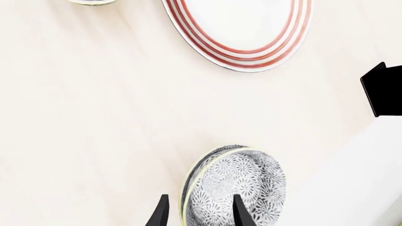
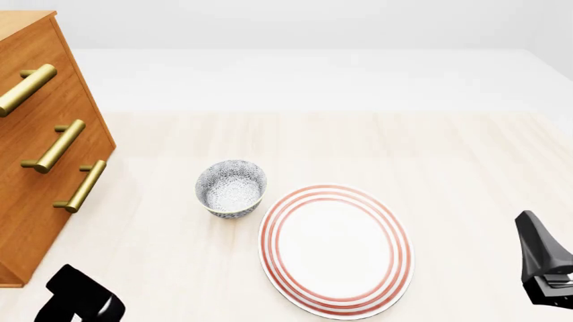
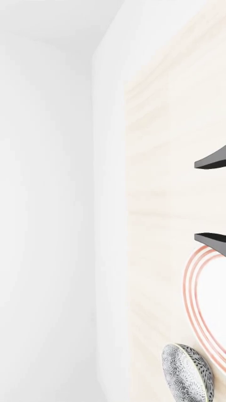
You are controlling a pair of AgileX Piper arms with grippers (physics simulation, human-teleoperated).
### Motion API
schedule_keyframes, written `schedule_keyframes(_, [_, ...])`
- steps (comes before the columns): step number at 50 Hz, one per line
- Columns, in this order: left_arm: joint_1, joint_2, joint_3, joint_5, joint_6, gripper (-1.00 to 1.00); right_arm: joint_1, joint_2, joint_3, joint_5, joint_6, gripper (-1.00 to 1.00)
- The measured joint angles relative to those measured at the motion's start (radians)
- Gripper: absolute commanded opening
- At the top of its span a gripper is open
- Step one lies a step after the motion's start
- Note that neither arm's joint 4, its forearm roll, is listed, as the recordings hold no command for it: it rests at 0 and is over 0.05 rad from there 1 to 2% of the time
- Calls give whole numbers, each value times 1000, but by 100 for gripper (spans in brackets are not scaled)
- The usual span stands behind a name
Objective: Stack the bowl in the middle on the bowl at the back.
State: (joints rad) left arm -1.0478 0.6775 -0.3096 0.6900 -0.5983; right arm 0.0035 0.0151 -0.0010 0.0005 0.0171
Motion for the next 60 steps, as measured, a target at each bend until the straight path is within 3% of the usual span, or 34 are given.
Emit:
schedule_keyframes(26, [162,-260,-214,360,114,100,-16,35,-22,-14,16,100])
schedule_keyframes(40, [246,-361,-275,473,130,100,9,-2,-204,192,4,100])
schedule_keyframes(60, [380,-469,-204,522,134,100,9,-13,-515,526,-17,100])
